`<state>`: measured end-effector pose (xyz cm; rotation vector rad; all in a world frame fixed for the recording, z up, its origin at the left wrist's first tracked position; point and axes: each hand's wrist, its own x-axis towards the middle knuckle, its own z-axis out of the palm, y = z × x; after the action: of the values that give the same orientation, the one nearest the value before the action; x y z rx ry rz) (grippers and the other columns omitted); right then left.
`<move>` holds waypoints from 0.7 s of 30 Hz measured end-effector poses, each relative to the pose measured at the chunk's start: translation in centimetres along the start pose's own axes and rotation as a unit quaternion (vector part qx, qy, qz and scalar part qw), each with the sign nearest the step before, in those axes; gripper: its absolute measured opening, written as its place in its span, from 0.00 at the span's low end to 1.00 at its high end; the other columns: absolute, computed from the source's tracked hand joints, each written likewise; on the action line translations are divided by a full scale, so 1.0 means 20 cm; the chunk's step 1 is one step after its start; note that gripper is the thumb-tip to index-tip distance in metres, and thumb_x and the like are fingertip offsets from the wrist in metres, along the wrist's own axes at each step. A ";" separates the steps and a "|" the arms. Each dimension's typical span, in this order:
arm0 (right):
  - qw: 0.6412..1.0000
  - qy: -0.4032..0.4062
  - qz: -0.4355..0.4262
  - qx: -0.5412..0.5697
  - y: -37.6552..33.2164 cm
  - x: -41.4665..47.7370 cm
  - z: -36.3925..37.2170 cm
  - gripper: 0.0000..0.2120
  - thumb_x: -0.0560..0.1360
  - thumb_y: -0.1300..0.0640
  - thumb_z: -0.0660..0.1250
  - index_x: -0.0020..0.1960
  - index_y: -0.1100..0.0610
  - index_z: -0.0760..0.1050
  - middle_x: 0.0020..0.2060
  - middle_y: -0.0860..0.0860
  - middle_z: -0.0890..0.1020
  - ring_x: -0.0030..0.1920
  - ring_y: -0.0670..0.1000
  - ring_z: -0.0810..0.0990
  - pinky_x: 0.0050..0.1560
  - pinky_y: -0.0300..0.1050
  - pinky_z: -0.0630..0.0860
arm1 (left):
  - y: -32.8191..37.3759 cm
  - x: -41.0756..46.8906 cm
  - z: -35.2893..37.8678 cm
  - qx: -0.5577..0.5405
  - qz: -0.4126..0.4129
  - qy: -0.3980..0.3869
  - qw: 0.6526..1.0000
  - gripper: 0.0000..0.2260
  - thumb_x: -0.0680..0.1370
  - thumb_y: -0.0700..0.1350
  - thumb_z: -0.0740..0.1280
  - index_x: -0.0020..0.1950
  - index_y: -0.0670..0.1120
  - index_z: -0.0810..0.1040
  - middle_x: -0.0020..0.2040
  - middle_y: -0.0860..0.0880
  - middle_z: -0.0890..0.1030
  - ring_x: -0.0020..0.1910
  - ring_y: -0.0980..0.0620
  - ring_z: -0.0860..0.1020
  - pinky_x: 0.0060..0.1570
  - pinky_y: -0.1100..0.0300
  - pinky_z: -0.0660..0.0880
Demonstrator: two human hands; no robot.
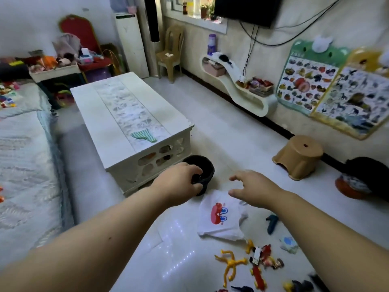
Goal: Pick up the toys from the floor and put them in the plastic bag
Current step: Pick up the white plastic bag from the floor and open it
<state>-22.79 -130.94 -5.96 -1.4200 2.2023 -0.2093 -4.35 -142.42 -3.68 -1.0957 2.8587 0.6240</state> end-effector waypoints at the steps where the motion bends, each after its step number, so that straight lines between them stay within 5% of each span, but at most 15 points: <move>1: 1.000 0.007 0.012 0.004 0.02 0.04 -0.02 0.22 0.74 0.46 0.66 0.67 0.49 0.70 0.65 0.49 0.74 0.61 0.50 0.74 0.59 0.45 0.72 | 0.00 0.08 -0.01 0.004 0.018 -0.007 1.000 0.20 0.76 0.52 0.64 0.68 0.52 0.73 0.64 0.49 0.76 0.62 0.49 0.74 0.57 0.58 0.72; 9: 0.983 0.083 0.158 0.041 0.09 0.39 -0.06 0.24 0.74 0.43 0.65 0.68 0.48 0.69 0.66 0.50 0.71 0.63 0.52 0.73 0.63 0.47 0.71 | -0.05 0.85 -0.03 0.031 0.182 -0.089 0.979 0.21 0.76 0.54 0.64 0.69 0.55 0.71 0.67 0.50 0.74 0.63 0.50 0.74 0.59 0.58 0.70; 21: 0.892 0.124 0.402 0.169 0.06 0.63 0.14 0.24 0.73 0.42 0.65 0.67 0.48 0.70 0.64 0.51 0.73 0.61 0.52 0.73 0.59 0.48 0.73 | -0.16 1.52 0.07 0.064 0.359 -0.246 0.898 0.21 0.76 0.53 0.64 0.69 0.52 0.71 0.67 0.48 0.74 0.65 0.49 0.72 0.63 0.60 0.66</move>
<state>-26.37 -141.11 -13.00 -0.2407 2.5964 -0.4596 -25.36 -163.34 -10.85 0.1798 2.7023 0.5927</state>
